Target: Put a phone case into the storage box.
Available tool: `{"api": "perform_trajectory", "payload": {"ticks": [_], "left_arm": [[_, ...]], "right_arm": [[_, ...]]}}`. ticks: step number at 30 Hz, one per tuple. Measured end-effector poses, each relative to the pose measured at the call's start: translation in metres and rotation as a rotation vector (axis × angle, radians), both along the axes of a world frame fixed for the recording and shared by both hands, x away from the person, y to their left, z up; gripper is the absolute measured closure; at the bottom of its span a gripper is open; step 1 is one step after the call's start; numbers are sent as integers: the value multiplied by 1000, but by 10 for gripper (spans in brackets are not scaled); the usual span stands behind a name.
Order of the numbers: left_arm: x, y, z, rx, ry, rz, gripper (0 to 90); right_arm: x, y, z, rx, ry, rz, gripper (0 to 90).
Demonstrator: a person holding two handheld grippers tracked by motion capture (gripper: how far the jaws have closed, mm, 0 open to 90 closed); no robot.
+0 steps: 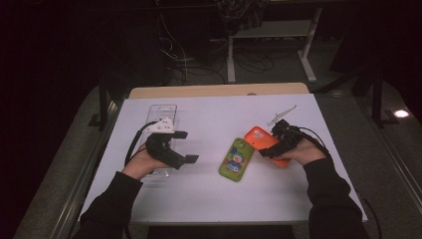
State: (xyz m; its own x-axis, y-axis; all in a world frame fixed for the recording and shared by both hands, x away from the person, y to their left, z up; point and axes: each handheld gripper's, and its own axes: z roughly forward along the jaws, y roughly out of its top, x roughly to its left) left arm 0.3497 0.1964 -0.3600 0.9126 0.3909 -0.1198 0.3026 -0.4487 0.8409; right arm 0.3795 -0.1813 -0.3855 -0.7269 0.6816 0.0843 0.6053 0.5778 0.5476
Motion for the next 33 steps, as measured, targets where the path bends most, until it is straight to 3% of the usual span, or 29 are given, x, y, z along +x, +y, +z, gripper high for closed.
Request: {"api": "perform_trajectory", "payload": {"ticks": [9,18,24,33], "left_arm": [[14,-23,5,10,-28,-88,14],[23,-36,-1,48,-26,-188,15],[18,-46,-1,68,-35,-267,14],[11,-58,-7,118,-34,-325,14]], "right_arm": [[7,23,7,41,19,151,150],[7,41,-5,18,1,311,150],[-2,55,-5,36,-20,401,150],[-13,71,1,33,-36,506,149]]}}
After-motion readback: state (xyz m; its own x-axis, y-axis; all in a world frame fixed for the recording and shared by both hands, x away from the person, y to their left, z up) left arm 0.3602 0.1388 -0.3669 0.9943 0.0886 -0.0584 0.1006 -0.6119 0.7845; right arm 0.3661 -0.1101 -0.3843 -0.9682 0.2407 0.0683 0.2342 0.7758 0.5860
